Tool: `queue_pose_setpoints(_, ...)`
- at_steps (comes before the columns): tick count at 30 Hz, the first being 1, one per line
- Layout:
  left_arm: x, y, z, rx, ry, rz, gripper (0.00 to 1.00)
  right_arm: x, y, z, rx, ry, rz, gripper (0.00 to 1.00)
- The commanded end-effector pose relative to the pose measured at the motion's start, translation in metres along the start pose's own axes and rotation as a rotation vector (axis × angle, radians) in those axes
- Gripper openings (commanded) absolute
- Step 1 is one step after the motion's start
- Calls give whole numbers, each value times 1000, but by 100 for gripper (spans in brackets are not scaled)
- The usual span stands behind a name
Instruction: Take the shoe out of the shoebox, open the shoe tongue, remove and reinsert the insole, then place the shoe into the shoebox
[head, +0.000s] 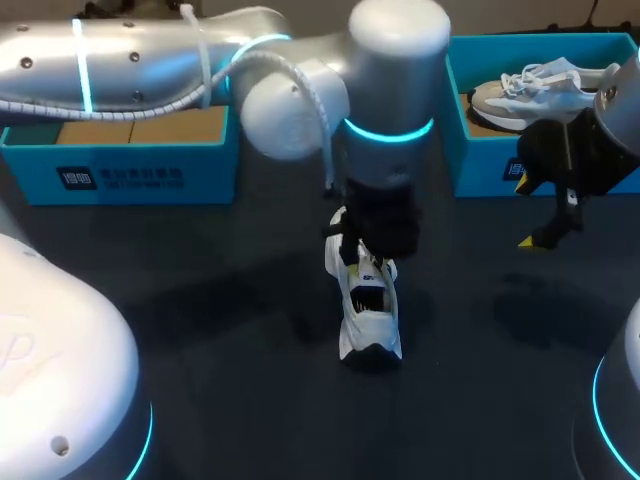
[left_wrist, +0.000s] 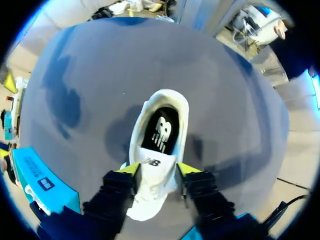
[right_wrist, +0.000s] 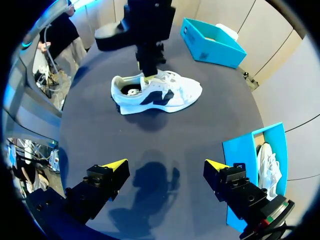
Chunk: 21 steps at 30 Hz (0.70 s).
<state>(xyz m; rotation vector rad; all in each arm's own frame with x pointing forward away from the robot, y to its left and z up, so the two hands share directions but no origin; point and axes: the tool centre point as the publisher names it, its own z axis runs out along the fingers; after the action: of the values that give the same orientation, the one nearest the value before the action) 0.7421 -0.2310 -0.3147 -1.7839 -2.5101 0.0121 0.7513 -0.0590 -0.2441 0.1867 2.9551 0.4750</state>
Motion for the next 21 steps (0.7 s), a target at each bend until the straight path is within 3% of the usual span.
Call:
queue_pose_setpoints(1, 12, 3, -3, 5, -26, 6, 100, 1, 0, 1, 1, -1, 0, 100)
queue_pose_setpoints(16, 12, 3, -3, 5, -26, 6, 100, 1, 0, 1, 1, -1, 0, 100)
queue_pose_setpoints(18, 14, 4, -4, 51, -56, -52, 100, 1, 0, 1, 1, -1, 0, 100)
queue_pose_setpoints(21, 15, 1, -2, 45, -66, -253, 100, 1, 0, 1, 1, -1, 0, 100)
